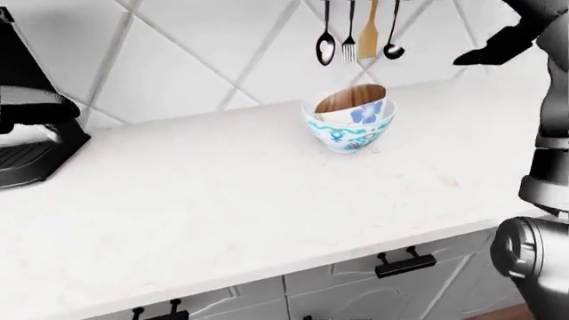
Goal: Stack the bowls from largest to smallest.
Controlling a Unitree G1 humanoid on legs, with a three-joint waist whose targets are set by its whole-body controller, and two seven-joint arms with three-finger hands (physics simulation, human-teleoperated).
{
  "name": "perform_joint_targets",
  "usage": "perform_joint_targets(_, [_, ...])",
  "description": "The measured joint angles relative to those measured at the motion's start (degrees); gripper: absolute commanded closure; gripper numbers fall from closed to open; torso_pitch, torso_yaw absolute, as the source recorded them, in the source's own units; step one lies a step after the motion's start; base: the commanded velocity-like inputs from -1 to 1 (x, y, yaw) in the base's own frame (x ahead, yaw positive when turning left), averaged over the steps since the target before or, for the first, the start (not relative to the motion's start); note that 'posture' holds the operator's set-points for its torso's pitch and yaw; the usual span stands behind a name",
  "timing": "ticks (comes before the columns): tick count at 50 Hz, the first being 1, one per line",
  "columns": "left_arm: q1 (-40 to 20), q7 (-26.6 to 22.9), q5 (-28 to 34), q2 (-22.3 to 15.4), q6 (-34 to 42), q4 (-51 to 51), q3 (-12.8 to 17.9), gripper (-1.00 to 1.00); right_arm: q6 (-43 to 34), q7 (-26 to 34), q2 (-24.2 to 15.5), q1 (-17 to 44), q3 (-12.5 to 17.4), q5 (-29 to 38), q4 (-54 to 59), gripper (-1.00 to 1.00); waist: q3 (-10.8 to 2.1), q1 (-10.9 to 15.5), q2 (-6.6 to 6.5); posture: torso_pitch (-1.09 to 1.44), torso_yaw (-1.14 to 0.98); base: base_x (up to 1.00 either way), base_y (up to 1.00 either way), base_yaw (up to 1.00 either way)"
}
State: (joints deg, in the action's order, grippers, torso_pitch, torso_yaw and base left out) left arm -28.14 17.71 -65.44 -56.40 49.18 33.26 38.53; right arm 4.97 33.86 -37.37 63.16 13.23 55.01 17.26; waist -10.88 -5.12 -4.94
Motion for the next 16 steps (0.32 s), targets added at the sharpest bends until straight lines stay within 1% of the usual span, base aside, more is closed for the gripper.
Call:
perform_joint_targets(2, [0.3, 1.0, -1.2, -1.4, -0.2, -0.7, 0.9, -1.0, -3.3, 3.9, -2.0, -4.8, 2.4, -4.2, -8.2, -0.53, -0.1, -0.2, -0.08, -0.36, -0.09, 0.0, 0.0, 0.0])
perform_joint_targets(4, [1.4, 1.5, -2.8, -2.7, -0.7, -0.5, 2.3, -1.0, -7.2, 7.2, -3.2, -10.5, 5.2, -8.6, -17.8, -0.69, -0.25, -0.4, -0.15, -0.36, -0.09, 0.0, 0.0, 0.0])
perform_joint_targets(5, [2.3, 1.6, -3.5, -3.2, -1.1, -0.3, 3.1, -1.0, -9.2, 8.6, -3.9, -13.1, 6.4, -10.9, -22.2, -0.74, -0.31, -0.4, -0.24, -0.36, -0.09, 0.0, 0.0, 0.0])
perform_joint_targets(7, [4.6, 1.5, -4.9, -3.7, -1.6, 0.8, 5.7, -1.0, -12.6, 10.6, -5.5, -18.0, 9.0, -15.5, -29.8, -0.87, -0.44, -0.5, -0.35, -0.36, -0.09, 0.0, 0.0, 0.0])
perform_joint_targets(9, [7.7, 1.2, -5.6, -3.7, -1.8, 2.0, 9.1, -1.0, -15.9, 11.4, -7.1, -22.9, 12.5, -20.1, -36.0, -0.99, -0.57, -0.6, -0.36, -0.36, -0.09, 0.0, 0.0, 0.0])
perform_joint_targets(11, [10.2, 0.4, -5.0, -3.1, -1.8, 2.5, 11.8, -1.0, -19.3, 11.4, -8.6, -27.2, 16.3, -24.5, -40.6, -1.0, -0.72, -0.7, -0.3, -0.36, -0.09, 0.0, 0.0, 0.0])
perform_joint_targets(12, [11.2, -0.2, -4.6, -2.8, -1.7, 2.6, 13.1, -1.0, -21.1, 11.4, -9.1, -29.5, 18.8, -26.9, -43.2, -1.0, -0.78, -0.7, -0.18, -0.36, -0.09, 0.0, 0.0, 0.0])
perform_joint_targets(13, [12.3, -0.9, -4.2, -2.3, -1.4, 2.7, 14.5, -1.0, -22.8, 11.3, -9.5, -32.3, 21.9, -29.4, -46.0, -1.0, -0.81, -0.6, -0.03, -0.36, -0.09, 0.0, 0.0, 0.0])
perform_joint_targets(16, [15.2, -2.9, -2.4, -1.0, -0.3, 2.6, 18.8, -1.0, -25.6, 10.6, -10.2, -40.0, 32.0, -37.2, -51.8, -1.0, -0.91, -0.8, 0.47, -0.36, -0.09, 0.0, 0.0, 0.0])
